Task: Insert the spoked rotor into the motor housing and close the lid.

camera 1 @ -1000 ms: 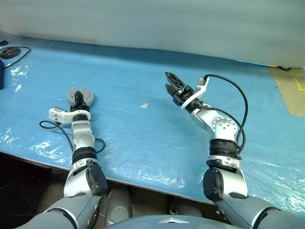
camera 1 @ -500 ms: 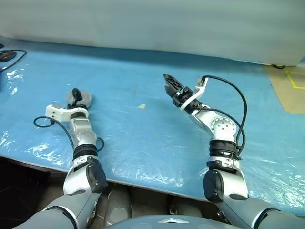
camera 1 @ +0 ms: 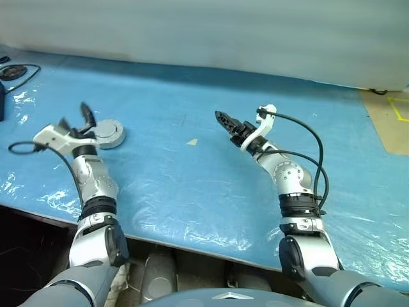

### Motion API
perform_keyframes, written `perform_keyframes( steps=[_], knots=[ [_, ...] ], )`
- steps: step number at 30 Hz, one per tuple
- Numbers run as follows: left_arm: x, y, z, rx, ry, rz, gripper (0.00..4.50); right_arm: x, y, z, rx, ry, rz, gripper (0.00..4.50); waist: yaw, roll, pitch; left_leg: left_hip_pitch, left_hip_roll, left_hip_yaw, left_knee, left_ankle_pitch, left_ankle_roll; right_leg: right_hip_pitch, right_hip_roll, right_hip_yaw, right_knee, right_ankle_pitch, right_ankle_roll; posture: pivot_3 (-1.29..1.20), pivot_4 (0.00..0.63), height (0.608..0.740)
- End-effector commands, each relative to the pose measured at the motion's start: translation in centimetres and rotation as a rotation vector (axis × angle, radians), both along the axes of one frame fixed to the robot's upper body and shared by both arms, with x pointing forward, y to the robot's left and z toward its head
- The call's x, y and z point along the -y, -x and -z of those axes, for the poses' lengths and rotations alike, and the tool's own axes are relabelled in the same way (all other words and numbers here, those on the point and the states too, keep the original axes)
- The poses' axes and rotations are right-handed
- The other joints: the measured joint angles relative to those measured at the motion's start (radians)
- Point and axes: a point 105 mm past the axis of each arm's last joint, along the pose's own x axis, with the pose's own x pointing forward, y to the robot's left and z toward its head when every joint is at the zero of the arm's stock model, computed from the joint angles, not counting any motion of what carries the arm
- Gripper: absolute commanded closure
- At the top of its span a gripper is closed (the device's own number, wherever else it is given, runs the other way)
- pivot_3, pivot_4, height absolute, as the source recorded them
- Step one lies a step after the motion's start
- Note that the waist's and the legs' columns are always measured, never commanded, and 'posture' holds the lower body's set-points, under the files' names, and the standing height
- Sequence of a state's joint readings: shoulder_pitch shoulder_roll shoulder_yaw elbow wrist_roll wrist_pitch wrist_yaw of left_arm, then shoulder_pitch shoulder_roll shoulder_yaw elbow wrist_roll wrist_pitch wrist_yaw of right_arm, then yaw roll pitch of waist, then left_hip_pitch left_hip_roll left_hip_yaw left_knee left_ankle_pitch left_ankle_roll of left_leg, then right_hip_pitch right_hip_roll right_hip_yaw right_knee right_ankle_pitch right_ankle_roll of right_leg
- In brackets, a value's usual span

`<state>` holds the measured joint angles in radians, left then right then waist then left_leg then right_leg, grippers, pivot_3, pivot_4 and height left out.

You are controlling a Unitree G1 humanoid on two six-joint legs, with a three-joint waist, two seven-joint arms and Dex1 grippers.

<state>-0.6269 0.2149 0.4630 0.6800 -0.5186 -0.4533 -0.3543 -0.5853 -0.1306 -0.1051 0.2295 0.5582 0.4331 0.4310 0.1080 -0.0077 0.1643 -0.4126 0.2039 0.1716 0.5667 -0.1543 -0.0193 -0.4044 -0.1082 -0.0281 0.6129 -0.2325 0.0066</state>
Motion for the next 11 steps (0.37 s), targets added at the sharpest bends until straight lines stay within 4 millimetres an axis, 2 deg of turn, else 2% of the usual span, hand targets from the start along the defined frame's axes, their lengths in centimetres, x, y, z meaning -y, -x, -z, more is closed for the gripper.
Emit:
perform_keyframes(
  steps=[1,3,6,10,11],
  knots=[
    [5.1,0.1,-1.8,0.042,-0.247,0.259,0.04,-0.5,1.2,-3.1,0.285,0.189,-0.004,0.59,-0.005,0.0,0.0,0.0,0.0,0.0,0.0,0.0,0.0,0.0,0.0,0.0,0.0,0.0,0.0,0.0,0.15,0.74],
    [7.6,0.5,-1.7,0.038,-0.358,0.393,0.04,-0.6,1.7,-3.1,0.328,0.221,-0.032,0.59,-0.012,0.0,0.0,0.0,0.0,0.0,0.0,0.0,0.0,0.0,0.001,0.0,0.0,0.0,0.0,0.0,0.15,0.74],
    [11.4,1.7,-0.9,0.022,-0.558,0.597,0.04,-0.3,2.7,-2.4,0.41,0.359,-0.067,0.59,-0.015,0.0,0.0,0.001,0.001,0.001,0.0,0.0,0.0,-0.001,0.002,0.001,0.0,0.0,-0.001,0.0,0.15,0.74],
    [13.5,2.6,-0.7,0.03,-0.616,0.727,0.04,1.1,3.7,-1.0,0.409,0.412,-0.114,0.59,-0.015,0.0,0.0,0.001,0.001,0.002,0.0,0.0,0.001,-0.001,0.002,0.002,0.0,0.0,-0.001,0.0,0.15,0.74],
    [13.9,2.8,-0.7,0.038,-0.617,0.75,0.02,1.5,4.0,-0.4,0.405,0.428,-0.127,0.41,-0.015,0.0,0.0,0.001,0.001,0.002,0.0,0.0,0.001,-0.001,0.002,0.002,0.001,-0.001,-0.002,0.0,0.15,0.74]
  ],
)
